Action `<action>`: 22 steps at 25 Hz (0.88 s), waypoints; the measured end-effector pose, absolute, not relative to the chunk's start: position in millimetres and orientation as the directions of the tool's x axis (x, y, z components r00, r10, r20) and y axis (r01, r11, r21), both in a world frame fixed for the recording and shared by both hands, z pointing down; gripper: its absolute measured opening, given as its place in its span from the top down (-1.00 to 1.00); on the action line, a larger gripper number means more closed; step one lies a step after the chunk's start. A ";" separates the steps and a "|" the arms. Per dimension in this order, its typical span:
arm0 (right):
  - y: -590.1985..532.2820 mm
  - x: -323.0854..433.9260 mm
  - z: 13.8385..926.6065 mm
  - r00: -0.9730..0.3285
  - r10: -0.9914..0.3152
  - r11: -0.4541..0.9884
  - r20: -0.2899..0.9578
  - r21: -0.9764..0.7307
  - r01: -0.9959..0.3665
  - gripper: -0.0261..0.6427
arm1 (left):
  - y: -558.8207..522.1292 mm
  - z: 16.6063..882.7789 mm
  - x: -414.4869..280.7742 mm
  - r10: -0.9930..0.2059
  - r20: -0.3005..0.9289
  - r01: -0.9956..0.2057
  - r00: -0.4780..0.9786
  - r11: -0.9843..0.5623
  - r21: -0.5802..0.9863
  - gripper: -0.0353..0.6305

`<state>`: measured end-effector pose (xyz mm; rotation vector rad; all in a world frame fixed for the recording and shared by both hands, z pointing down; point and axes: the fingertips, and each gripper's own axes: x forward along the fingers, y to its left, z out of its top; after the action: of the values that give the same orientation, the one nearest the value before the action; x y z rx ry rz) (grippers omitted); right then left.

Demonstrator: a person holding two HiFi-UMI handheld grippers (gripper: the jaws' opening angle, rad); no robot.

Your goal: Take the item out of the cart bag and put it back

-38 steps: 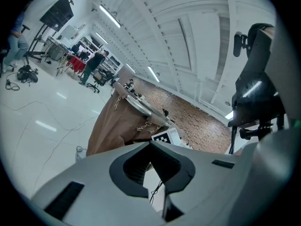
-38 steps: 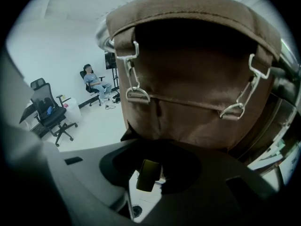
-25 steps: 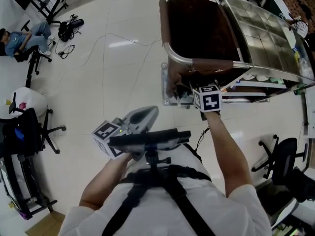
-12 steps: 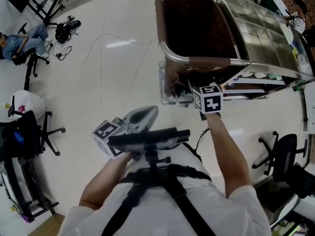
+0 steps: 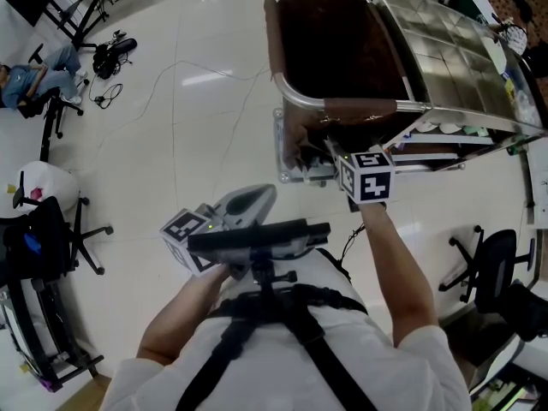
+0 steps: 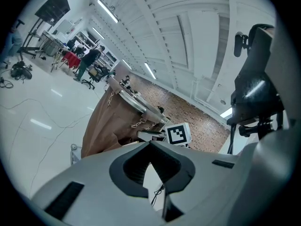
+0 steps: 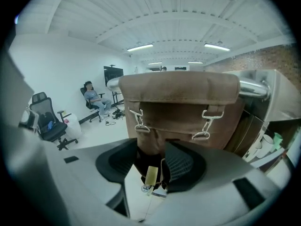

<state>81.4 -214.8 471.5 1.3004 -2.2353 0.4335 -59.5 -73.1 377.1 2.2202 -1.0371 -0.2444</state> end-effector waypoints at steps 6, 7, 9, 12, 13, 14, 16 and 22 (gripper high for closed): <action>-208.1 82.8 464.2 -0.423 -0.709 0.493 0.565 -0.033 -0.870 0.34 | -74.3 378.5 -58.7 -0.736 0.100 -0.610 0.670 -0.469 0.638 0.88; -207.0 83.0 462.4 -0.426 -0.709 0.494 0.562 -0.035 -0.869 0.34 | -74.8 378.3 -58.3 -0.735 0.099 -0.610 0.670 -0.471 0.637 0.88; -204.8 83.2 458.4 -0.431 -0.711 0.496 0.555 -0.037 -0.867 0.34 | -74.9 378.3 -57.2 -0.732 0.103 -0.609 0.673 -0.471 0.638 0.88; -200.6 83.6 453.5 -0.433 -0.715 0.510 0.549 -0.015 -0.860 0.34 | -73.8 379.0 -56.4 -0.728 0.111 -0.608 0.677 -0.468 0.641 0.88; -199.3 84.1 451.8 -0.433 -0.716 0.514 0.547 -0.005 -0.858 0.34 | -74.1 379.0 -56.5 -0.729 0.110 -0.609 0.675 -0.468 0.641 0.88; -198.1 84.5 449.8 -0.433 -0.718 0.517 0.545 0.002 -0.856 0.34 | -74.3 378.8 -56.4 -0.730 0.108 -0.609 0.675 -0.468 0.640 0.88; -195.4 85.2 445.2 -0.435 -0.721 0.520 0.539 0.007 -0.854 0.34 | -74.9 378.4 -56.5 -0.734 0.102 -0.609 0.672 -0.469 0.640 0.88; -181.0 85.6 431.9 -0.463 -0.721 0.533 0.516 -0.015 -0.846 0.34 | -72.7 378.2 -53.8 -0.726 0.108 -0.606 0.679 -0.472 0.640 0.88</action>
<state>85.6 -181.0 431.9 1.2758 -2.3217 0.3731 -53.8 -72.7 378.2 2.2272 -1.0187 -0.2336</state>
